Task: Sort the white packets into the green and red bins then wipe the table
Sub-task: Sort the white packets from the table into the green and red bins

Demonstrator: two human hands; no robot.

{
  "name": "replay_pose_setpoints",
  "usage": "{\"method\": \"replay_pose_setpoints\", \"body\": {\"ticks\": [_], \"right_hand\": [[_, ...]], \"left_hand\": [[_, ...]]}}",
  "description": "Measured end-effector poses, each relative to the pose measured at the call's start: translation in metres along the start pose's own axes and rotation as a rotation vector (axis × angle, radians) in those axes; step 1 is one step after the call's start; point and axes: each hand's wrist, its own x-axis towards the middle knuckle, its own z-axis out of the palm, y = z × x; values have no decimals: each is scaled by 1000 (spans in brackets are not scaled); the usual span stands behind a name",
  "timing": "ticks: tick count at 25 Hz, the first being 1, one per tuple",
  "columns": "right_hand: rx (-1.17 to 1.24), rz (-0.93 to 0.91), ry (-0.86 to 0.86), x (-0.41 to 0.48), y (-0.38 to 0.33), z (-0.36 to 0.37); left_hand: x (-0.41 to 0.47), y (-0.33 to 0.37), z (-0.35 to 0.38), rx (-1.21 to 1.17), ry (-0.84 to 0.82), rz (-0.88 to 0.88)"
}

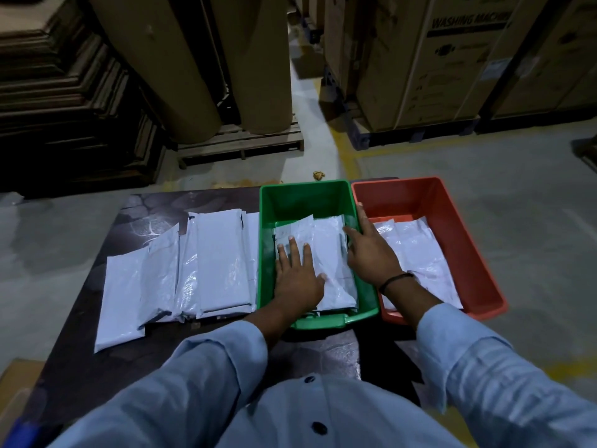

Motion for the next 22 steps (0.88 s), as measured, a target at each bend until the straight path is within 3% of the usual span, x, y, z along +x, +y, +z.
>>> {"method": "replay_pose_setpoints", "body": {"ticks": [9,18,22], "right_hand": [[-26,1,46,-2,-3,0],[-93,15,44,-1,-6,2],[-138,17,35,1,-8,0]], "left_hand": [[14,-16,9,-112,-252,-60],[12,-21,-1,-147,-290,-16],[5,-22,-19,-57,-132,118]]}}
